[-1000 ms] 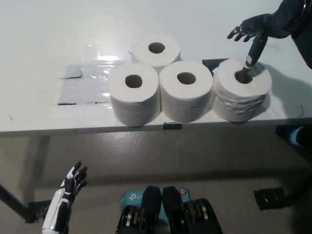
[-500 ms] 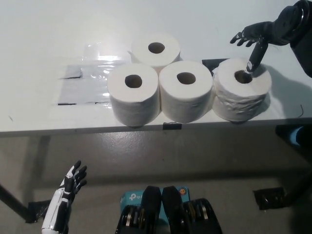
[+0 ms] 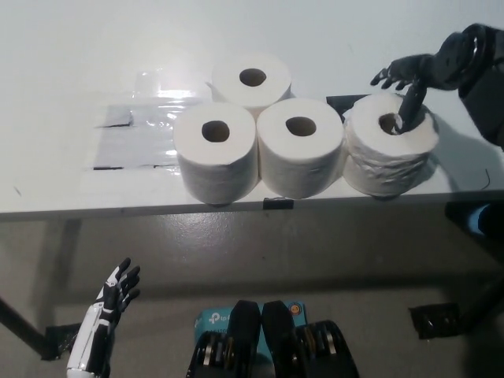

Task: A few rolls of toilet paper are kept infront of the robot and the robot uses its right hand to lift one of the rolls and and places it on top of the other rolls to stack it.

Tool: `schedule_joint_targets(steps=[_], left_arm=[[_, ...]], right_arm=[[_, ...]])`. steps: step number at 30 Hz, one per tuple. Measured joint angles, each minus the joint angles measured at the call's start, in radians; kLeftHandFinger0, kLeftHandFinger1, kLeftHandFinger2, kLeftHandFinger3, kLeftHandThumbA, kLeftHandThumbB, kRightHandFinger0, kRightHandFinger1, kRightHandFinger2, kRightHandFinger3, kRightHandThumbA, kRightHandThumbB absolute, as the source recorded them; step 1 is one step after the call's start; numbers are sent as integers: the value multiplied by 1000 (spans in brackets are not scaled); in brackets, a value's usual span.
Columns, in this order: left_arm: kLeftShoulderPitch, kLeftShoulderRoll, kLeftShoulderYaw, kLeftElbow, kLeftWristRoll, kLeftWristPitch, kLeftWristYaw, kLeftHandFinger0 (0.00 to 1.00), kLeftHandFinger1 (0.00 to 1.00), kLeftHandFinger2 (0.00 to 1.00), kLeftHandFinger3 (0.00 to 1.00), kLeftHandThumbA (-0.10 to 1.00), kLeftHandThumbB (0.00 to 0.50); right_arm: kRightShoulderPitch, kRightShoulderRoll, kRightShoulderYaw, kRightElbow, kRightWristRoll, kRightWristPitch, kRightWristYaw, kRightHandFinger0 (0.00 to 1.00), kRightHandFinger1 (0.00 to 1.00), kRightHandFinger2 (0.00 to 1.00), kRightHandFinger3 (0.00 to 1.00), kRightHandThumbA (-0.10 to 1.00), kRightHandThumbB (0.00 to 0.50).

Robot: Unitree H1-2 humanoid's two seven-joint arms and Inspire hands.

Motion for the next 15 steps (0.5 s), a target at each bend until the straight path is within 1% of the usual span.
schedule_joint_targets(steps=[1, 3, 4, 6, 9, 10, 11, 12, 13, 14, 15], left_arm=[[0, 0, 0, 0, 0, 0, 0, 1000, 1000, 1000, 1000, 1000, 160], [-1, 0, 0, -1, 0, 0, 0, 1000, 1000, 1000, 1000, 1000, 158], [-1, 0, 0, -1, 0, 0, 0, 1000, 1000, 1000, 1000, 1000, 156], [-1, 0, 0, -1, 0, 0, 0, 1000, 1000, 1000, 1000, 1000, 154], [-1, 0, 0, -1, 0, 0, 0, 1000, 1000, 1000, 1000, 1000, 146], [-1, 0, 0, -1, 0, 0, 0, 1000, 1000, 1000, 1000, 1000, 146], [-1, 0, 0, -4, 0, 0, 0, 1000, 1000, 1000, 1000, 1000, 158], [-1, 0, 0, -7, -1, 0, 0, 1000, 1000, 1000, 1000, 1000, 162], [-2, 0, 0, -8, -1, 0, 0, 1000, 1000, 1000, 1000, 1000, 164], [-2, 0, 0, -9, -2, 0, 0, 1000, 1000, 1000, 1000, 1000, 170], [-2, 0, 0, -9, -2, 1, 0, 1000, 1000, 1000, 1000, 1000, 178]], right_arm=[[1, 3, 5, 3, -3, -4, -7, 1000, 1000, 1000, 1000, 1000, 434], [1, 6, 14, 12, -8, -16, -21, 1000, 1000, 1000, 1000, 1000, 407], [0, 6, 15, 14, -9, -18, -26, 1000, 1000, 1000, 1000, 1000, 414], [0, 9, 14, 21, -12, -30, -40, 1000, 1000, 1000, 1000, 1000, 402], [0, 13, 6, 35, -12, -43, -52, 1000, 1000, 1000, 1000, 1000, 415], [0, 14, 6, 36, -12, -44, -54, 1000, 1000, 1000, 1000, 1000, 390], [4, 20, -1, 47, -11, -44, -63, 968, 987, 1000, 1000, 1000, 371], [9, 24, -5, 48, -11, -43, -80, 521, 552, 638, 719, 1000, 270], [14, 28, -6, 48, -12, -42, -99, 338, 392, 488, 574, 1000, 244], [18, 32, -4, 48, -14, -42, -119, 150, 149, 250, 496, 1000, 185], [21, 35, -3, 48, -16, -42, -135, 6, 22, 210, 725, 947, 116]])
